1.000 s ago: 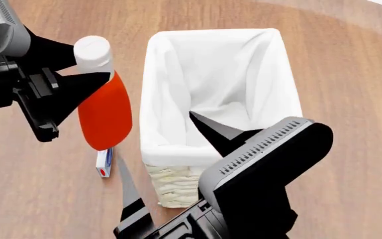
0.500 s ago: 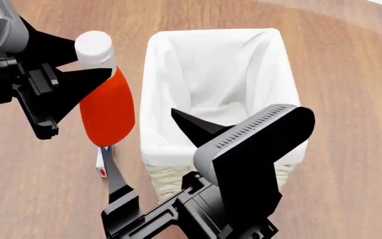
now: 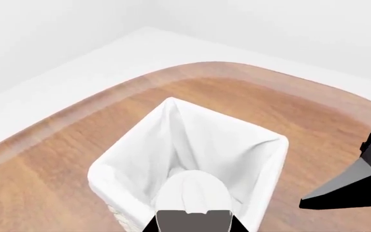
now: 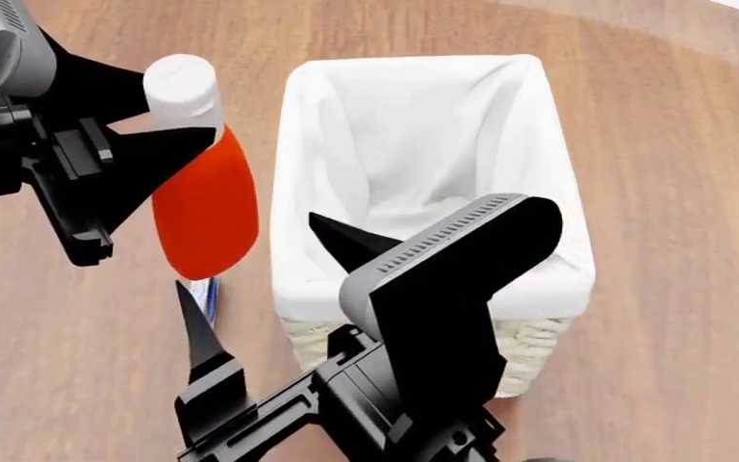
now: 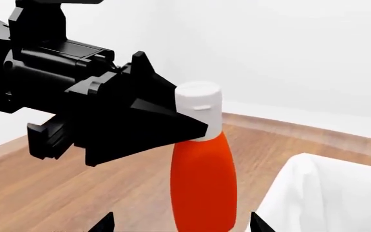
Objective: Pick up the ketchup, and put it in the basket.
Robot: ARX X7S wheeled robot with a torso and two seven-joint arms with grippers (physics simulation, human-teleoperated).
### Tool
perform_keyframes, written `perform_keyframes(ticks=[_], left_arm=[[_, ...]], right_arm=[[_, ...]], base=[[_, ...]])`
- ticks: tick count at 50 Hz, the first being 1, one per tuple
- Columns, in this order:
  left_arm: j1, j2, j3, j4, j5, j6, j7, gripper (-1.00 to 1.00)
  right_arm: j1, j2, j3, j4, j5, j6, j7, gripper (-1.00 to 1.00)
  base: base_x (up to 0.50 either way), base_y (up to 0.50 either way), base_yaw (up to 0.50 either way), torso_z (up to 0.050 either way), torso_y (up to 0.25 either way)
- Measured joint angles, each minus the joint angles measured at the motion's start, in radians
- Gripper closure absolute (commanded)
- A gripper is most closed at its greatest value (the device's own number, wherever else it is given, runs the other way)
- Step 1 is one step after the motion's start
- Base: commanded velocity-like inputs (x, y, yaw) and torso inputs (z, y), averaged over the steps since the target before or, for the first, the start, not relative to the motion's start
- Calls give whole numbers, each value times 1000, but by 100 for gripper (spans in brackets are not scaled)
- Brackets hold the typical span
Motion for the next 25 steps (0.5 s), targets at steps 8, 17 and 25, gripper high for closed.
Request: perform_keyframes(ticks=[8, 17, 25], left_arm=[[-3, 0, 2, 3, -3, -5, -3, 100], [-2, 1, 9, -1, 1, -1, 1, 100], [-1, 2, 15, -6, 5, 4, 7, 100]], right_arm=[[12, -9, -11, 13, -11, 0, -3, -100], [20, -19, -24, 28, -25, -5, -10, -100], [24, -29, -36, 45, -40, -12, -18, -100]], base=[[0, 0, 0, 0, 0], [0, 0, 0, 0, 1], [0, 0, 0, 1, 0]])
